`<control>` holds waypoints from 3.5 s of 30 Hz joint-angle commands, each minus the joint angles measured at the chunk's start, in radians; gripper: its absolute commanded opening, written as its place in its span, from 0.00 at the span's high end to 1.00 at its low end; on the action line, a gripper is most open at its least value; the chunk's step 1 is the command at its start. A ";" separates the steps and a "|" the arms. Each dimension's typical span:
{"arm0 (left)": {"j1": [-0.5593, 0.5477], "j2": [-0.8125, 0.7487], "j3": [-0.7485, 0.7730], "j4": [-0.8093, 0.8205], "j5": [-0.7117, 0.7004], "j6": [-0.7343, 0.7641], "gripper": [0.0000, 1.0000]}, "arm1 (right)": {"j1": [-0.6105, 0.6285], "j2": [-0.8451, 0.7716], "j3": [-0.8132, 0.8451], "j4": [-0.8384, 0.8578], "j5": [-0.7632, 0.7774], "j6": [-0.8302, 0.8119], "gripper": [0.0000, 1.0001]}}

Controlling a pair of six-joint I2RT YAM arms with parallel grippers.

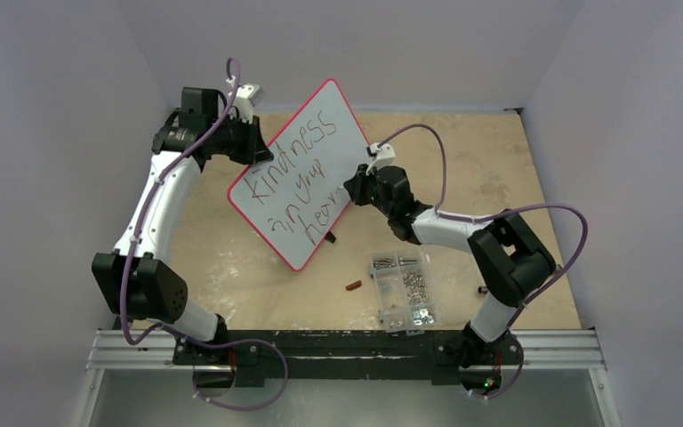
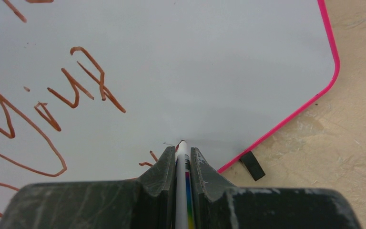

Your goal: Write a sentence on the whiteboard

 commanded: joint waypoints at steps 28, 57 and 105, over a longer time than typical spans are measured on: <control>0.001 -0.034 -0.009 -0.006 -0.101 0.072 1.00 | -0.042 -0.002 0.057 0.075 -0.083 0.045 1.00; 0.001 -0.037 -0.010 -0.004 -0.099 0.070 1.00 | -0.043 0.049 -0.017 0.065 -0.035 0.034 1.00; 0.040 0.106 -0.171 0.076 -0.297 0.241 0.79 | -0.046 -0.469 -0.344 -0.045 0.085 0.161 1.00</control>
